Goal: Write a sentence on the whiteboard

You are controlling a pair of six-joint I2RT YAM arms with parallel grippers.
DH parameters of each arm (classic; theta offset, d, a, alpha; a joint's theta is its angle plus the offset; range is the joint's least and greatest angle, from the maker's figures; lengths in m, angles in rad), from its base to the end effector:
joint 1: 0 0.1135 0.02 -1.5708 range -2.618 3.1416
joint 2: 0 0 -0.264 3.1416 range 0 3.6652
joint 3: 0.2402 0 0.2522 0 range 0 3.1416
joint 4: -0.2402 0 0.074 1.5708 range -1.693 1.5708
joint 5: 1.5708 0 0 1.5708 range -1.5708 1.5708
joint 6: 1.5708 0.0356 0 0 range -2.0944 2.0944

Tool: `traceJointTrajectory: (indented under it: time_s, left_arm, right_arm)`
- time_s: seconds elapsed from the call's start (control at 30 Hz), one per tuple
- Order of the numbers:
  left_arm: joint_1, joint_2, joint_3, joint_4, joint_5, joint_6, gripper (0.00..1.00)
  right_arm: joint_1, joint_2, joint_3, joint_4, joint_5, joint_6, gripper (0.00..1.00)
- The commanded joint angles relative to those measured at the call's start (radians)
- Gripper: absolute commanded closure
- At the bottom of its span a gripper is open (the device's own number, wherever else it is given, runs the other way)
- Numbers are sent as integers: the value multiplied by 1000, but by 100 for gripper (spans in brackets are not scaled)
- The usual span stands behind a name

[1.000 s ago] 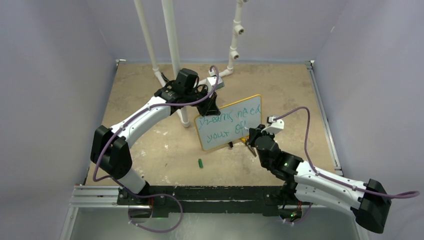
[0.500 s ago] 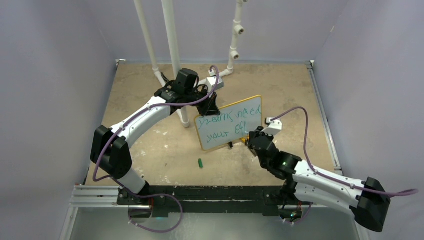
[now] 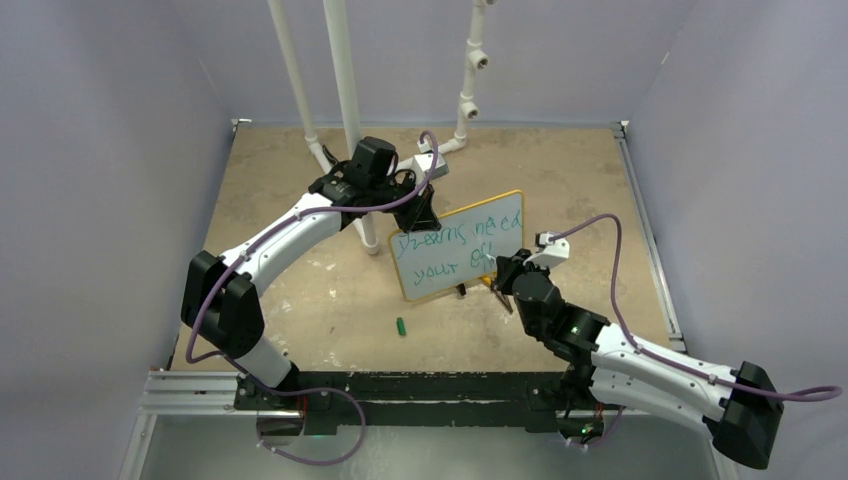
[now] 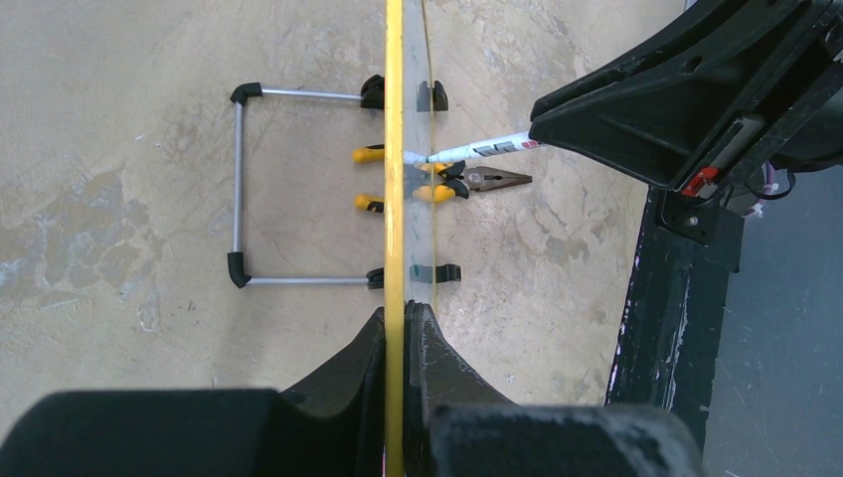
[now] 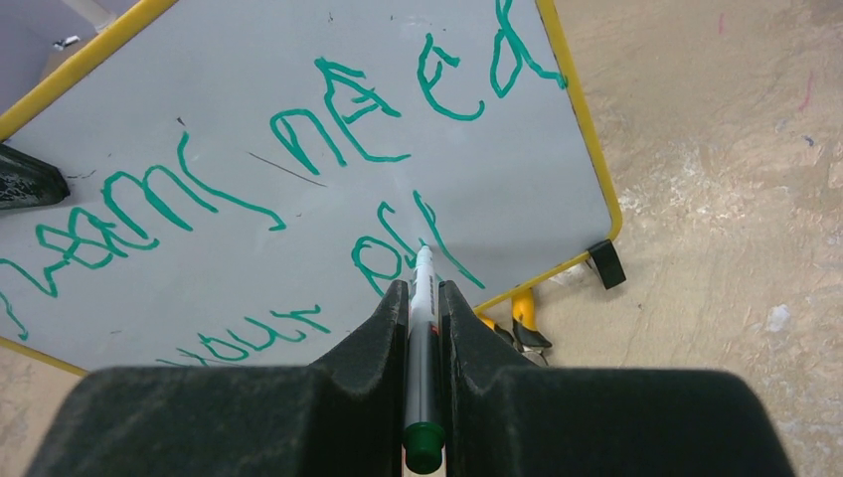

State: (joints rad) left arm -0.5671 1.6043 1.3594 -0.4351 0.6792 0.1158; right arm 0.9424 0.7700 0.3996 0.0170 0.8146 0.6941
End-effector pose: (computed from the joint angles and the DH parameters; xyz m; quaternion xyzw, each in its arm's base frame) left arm 0.2917 -0.2123 0.3122 0.4202 0.7537 -0.3839 0.3287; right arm 0.1226 0.1246 0.2305 0.1315 0.7755 0.1611 0.5961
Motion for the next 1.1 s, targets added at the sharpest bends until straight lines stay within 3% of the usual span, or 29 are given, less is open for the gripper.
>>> traceJointTrajectory:
  time_s: [0.0, 1.07]
  left_arm:
    - [23, -21, -13, 1, -15, 33, 100]
    - [24, -22, -13, 1, -15, 33, 100]
  right_arm:
    - [-2, -11, 8, 57, 18, -11, 100]
    - [-2, 2, -1, -12, 115, 64, 100]
